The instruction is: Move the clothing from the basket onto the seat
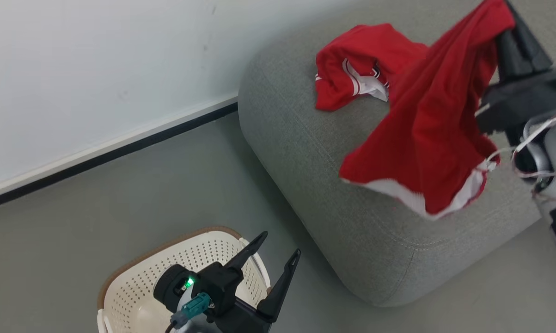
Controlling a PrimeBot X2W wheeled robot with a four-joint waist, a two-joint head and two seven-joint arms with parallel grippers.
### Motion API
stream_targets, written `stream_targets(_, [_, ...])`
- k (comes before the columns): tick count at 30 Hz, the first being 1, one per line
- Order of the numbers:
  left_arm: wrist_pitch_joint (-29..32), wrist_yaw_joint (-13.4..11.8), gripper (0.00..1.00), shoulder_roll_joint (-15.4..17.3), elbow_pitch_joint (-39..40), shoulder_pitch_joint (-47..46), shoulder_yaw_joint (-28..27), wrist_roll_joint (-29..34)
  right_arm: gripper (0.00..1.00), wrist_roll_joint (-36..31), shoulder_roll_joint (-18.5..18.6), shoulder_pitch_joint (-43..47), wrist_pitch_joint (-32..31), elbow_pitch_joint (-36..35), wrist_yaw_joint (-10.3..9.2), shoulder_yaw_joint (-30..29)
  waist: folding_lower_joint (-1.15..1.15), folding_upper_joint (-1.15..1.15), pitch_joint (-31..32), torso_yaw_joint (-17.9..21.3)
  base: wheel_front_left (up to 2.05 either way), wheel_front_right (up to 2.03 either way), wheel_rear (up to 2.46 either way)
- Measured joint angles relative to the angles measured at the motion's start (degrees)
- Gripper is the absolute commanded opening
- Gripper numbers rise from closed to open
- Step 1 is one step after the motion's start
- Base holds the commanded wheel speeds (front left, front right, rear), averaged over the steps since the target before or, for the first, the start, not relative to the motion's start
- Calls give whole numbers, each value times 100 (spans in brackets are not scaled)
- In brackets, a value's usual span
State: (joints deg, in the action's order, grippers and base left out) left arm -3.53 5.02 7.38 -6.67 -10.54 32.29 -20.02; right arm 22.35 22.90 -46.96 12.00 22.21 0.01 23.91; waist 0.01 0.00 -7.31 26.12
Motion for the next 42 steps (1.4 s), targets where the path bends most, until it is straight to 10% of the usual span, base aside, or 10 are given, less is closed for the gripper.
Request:
stream_targets(21, [303, -101, 100, 176, 647, -1056, -316, 265, 0, -136, 1214, -3146, -494, 1549, -305, -1053, 0, 0, -1547, -790, 0, 0, 0])
stream_targets(42, [403, -105, 100, 310, 916, -1522, -407, 399, 0, -230, 829, -3106, -510, 3376, -513, -995, 0, 0, -2838, -1651, 0, 0, 0])
